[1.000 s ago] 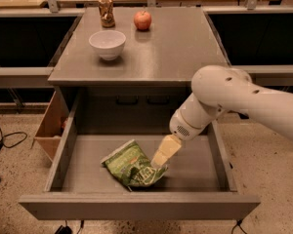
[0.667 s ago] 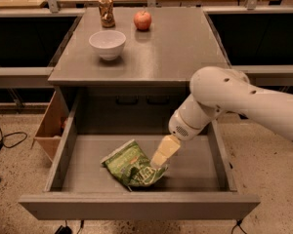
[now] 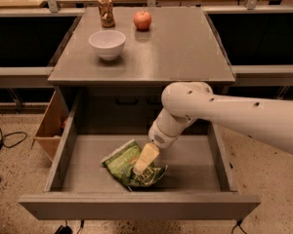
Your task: Pick green jalapeno chip bag from top drawer and place on counter
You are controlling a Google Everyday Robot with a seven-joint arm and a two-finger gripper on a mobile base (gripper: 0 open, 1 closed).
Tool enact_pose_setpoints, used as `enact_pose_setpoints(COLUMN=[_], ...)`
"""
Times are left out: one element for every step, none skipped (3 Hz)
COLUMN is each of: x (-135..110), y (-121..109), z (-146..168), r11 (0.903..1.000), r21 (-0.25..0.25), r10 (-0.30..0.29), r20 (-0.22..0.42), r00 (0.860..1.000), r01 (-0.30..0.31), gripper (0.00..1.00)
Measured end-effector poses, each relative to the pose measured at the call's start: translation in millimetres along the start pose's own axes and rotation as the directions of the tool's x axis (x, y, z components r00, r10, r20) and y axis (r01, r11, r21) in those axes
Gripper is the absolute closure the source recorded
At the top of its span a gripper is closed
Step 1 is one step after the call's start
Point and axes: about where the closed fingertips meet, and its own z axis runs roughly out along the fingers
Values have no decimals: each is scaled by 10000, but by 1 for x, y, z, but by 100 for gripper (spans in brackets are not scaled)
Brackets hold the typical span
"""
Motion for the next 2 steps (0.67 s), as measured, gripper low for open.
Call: enact_pose_setpoints(x=[-2, -6], y=[16, 41], z=[11, 7], r11=[9996, 9985], r21=[-277, -532], r10=[53, -157], r20=[-40, -109], r00=[10000, 9998], r01=[-54, 151], gripper=[19, 42])
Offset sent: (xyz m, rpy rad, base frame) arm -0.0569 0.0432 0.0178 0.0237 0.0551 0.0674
